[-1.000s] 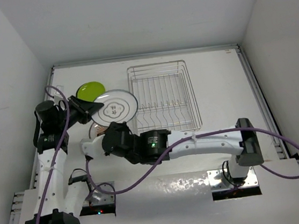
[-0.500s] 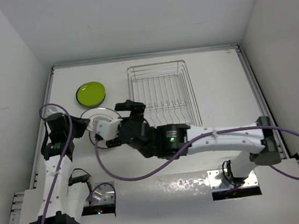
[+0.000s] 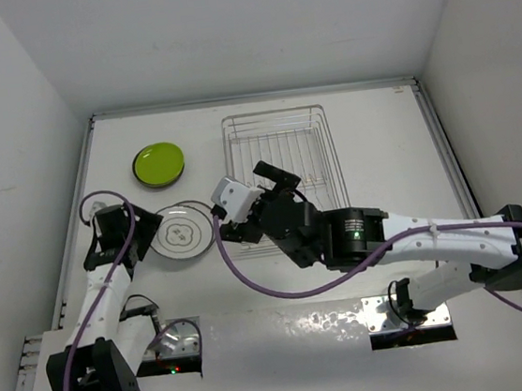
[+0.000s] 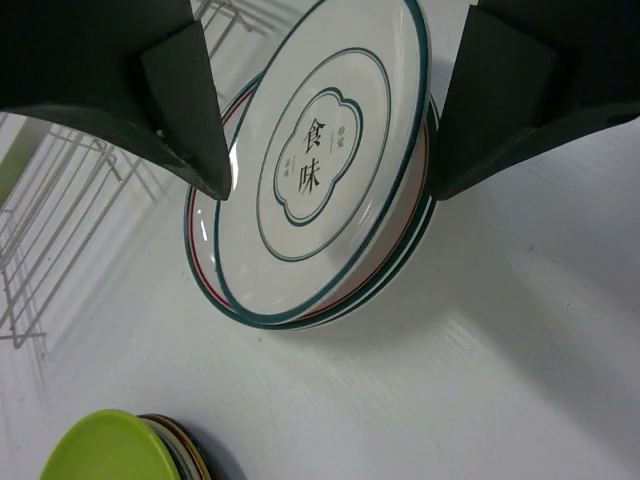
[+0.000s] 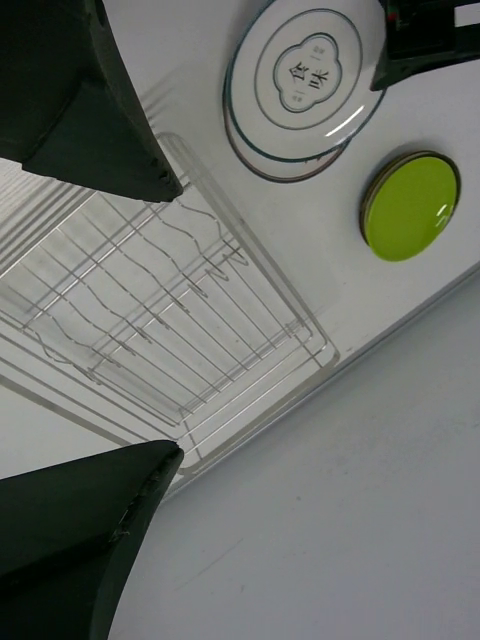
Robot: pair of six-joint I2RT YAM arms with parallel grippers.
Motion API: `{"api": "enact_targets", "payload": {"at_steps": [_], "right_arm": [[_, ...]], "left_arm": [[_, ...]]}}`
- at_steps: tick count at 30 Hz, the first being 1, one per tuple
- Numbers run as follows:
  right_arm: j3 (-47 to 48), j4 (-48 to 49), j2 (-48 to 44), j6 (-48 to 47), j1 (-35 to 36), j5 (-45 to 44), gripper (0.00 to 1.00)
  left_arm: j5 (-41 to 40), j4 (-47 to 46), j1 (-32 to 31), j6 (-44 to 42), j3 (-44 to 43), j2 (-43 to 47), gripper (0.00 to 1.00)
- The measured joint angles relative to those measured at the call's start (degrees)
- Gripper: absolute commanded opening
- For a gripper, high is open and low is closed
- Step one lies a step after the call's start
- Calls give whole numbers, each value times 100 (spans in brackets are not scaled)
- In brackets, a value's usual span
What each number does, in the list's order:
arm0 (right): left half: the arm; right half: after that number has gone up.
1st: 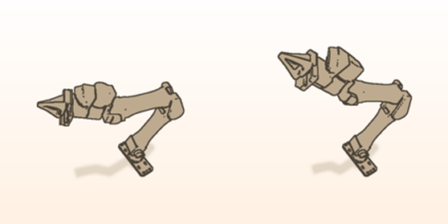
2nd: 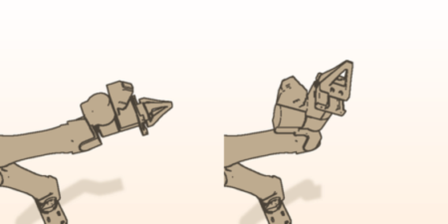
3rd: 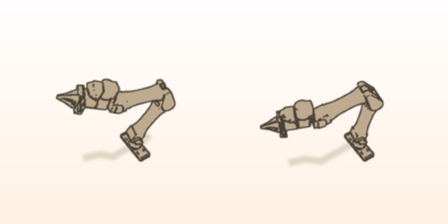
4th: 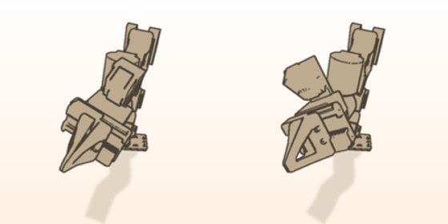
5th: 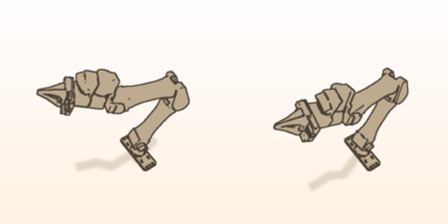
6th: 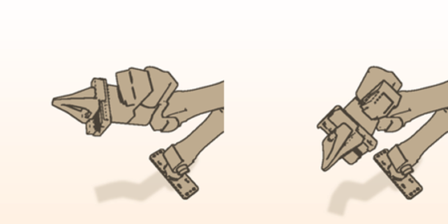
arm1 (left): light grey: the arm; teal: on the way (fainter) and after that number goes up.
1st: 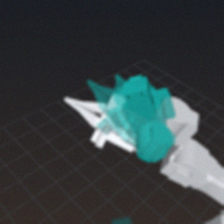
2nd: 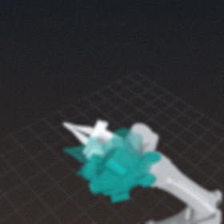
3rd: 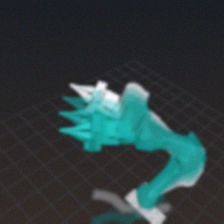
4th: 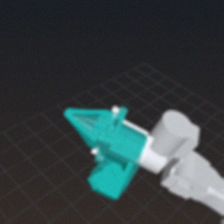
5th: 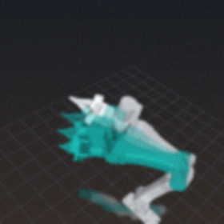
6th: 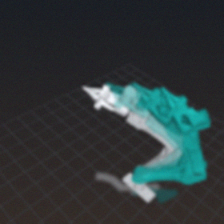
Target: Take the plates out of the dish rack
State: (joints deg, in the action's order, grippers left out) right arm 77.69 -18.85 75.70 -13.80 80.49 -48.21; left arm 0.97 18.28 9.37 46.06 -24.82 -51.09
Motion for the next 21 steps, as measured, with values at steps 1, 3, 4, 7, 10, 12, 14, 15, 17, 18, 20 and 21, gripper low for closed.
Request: {"api": "enact_targets", "payload": {"at_steps": [1,3,4,7,10,12,14,15,17,18,20,21], "right_arm": [[7,-114,31,92,-22,-31,99],[63,-439,129,476,-142,20,99],[153,-649,219,715,-289,149,99],[264,-1003,431,1414,-927,553,99],[186,-1276,501,1958,-1464,866,99],[142,-1429,498,2238,-1635,1069,99],[107,-1486,494,2459,-1663,1187,99],[68,-1497,472,2549,-1663,1198,99],[-74,-1543,374,2695,-1663,1161,99],[-170,-1591,293,2767,-1663,1104,99],[-431,-1639,33,2903,-1663,879,99],[-570,-1672,-136,2964,-1663,752,99]], "left_arm": [[-4,-31,0,-37,0,4,81],[39,-57,0,-107,0,-9,97],[72,-72,0,-118,-2,-50,98],[229,-96,-7,-236,-44,-376,100],[404,-94,-42,-387,-127,-859,100],[492,-52,-79,-492,-177,-1086,100],[503,136,-109,-621,-308,-1169,100],[463,264,-116,-697,-422,-1163,100],[313,570,-120,-879,-756,-1067,100],[212,678,-120,-975,-944,-984,100],[17,894,-120,-1261,-1405,-715,100],[-70,966,-120,-1427,-1670,-570,100]]}}
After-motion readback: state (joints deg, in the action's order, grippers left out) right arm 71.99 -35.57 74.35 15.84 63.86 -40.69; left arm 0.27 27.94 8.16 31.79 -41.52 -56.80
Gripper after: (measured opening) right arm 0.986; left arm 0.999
